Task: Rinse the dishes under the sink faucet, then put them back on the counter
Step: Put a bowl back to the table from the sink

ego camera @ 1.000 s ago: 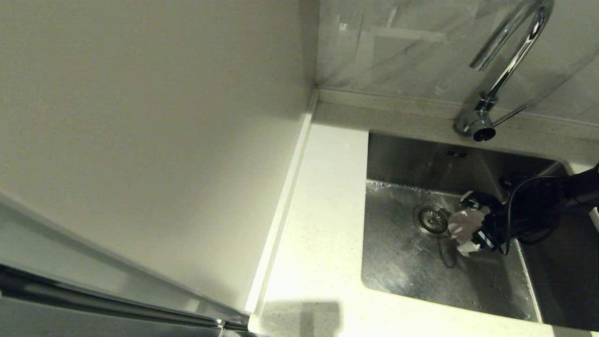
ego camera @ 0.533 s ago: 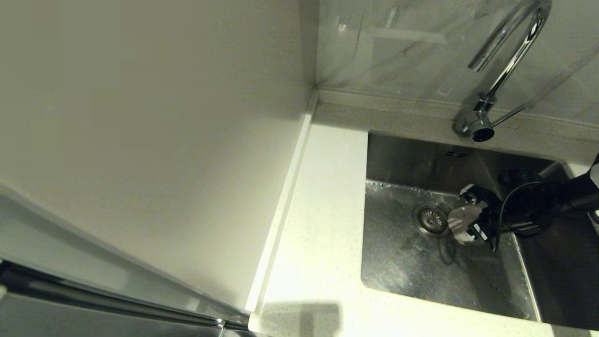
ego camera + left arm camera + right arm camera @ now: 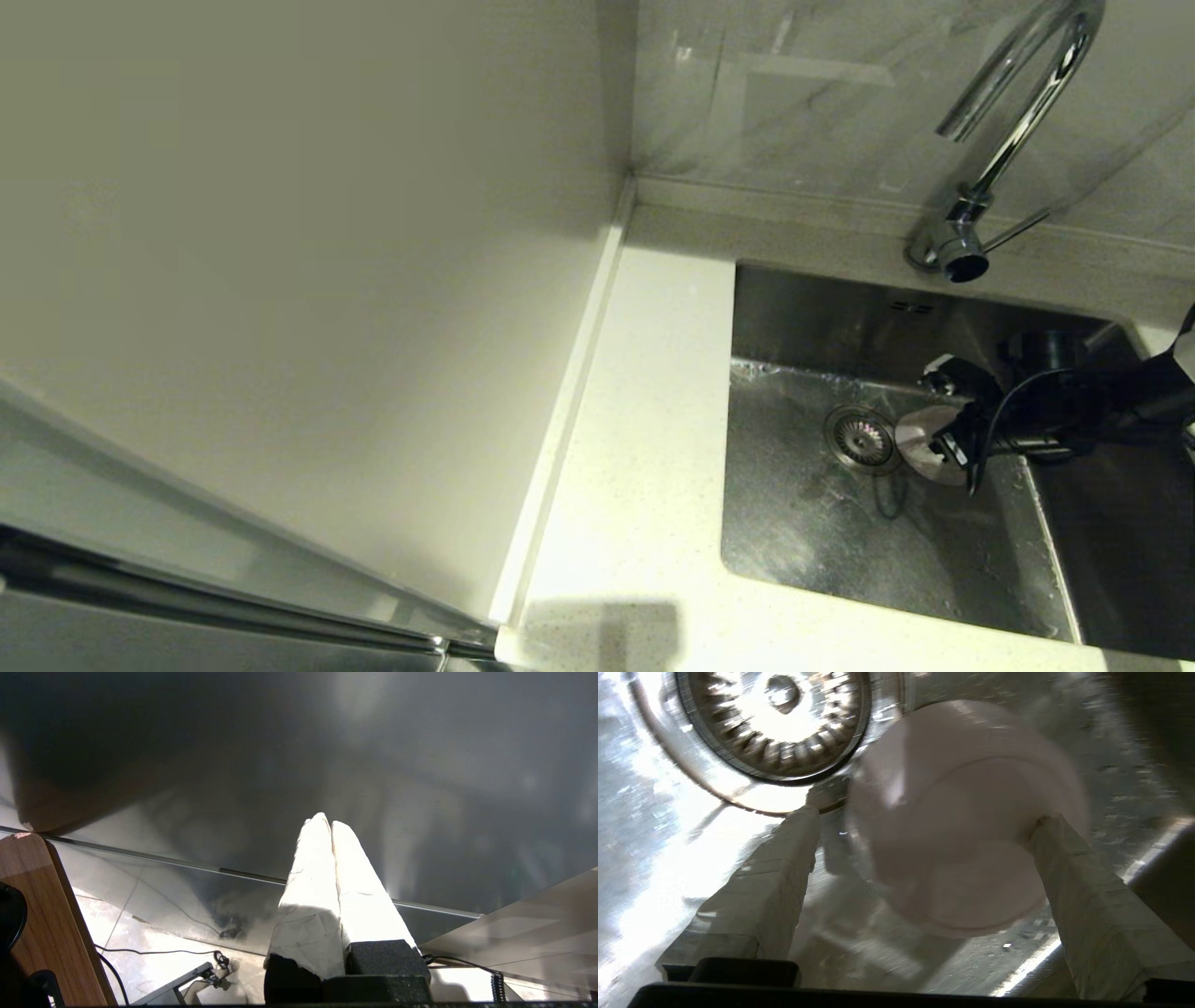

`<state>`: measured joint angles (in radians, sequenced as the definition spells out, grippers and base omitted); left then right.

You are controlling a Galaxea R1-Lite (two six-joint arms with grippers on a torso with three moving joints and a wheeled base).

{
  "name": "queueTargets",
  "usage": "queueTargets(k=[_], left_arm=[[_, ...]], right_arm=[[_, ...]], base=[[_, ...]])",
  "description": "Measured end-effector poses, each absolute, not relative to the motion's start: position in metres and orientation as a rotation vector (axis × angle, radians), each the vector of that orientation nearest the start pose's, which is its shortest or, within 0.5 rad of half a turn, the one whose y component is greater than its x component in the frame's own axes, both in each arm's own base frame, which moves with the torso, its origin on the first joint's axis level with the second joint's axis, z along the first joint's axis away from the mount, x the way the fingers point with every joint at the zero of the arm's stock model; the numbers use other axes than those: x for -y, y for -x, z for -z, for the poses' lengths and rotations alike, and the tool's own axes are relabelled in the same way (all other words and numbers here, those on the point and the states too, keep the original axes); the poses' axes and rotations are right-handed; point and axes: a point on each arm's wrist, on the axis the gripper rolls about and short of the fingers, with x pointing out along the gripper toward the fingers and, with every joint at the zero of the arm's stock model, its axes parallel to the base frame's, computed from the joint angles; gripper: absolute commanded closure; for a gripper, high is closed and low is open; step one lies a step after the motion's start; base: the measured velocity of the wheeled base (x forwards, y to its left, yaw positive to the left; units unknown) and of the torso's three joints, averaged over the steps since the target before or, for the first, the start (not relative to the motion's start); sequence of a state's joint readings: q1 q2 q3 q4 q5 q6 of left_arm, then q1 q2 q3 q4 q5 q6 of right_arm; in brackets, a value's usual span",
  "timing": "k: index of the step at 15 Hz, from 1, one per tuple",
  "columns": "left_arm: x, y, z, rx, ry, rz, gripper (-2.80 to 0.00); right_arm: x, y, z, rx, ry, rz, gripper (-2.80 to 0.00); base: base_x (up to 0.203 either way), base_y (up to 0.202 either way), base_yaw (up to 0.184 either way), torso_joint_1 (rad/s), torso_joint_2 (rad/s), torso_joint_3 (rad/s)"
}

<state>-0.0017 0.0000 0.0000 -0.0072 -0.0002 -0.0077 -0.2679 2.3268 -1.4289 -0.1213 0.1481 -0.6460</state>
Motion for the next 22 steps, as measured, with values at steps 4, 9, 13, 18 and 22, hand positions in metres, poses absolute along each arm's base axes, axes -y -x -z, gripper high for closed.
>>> queueTargets(k=[4,9,13,18,22], left_arm=[[0.0,0.023,-0.076,0.008,0.007,0.002,0.0],[0.0,0.023,-0.076,0.007,0.007,0.002,0.0],[0.0,0.023,-0.076,0.007,0.007,0.002,0.0],[0.0,0.023,-0.076,0.007,0.007,0.002,0.0],[0.0,0.023,-0.076,0.007,0.008,0.002,0.0]], right_arm=[[0.123,-0.428,-0.069,-0.634,0.489,-0.069,-2.8],[0.134,-0.423,-0.088,-0.528,0.52,-0.006,-2.8],[0.131,-0.41,-0.092,-0.57,0.485,-0.043,-2.8],[0.105,-0.384,-0.085,-0.804,0.323,-0.324,-2.8],[0.077,-0.381,-0.084,-0.821,0.278,-0.511,-2.8]], base=[[0.0,0.0,0.0,0.0,0.0,0.0],[0.0,0.0,0.0,0.0,0.0,0.0],[0.0,0.0,0.0,0.0,0.0,0.0],[0.0,0.0,0.0,0.0,0.0,0.0],[0.0,0.0,0.0,0.0,0.0,0.0]])
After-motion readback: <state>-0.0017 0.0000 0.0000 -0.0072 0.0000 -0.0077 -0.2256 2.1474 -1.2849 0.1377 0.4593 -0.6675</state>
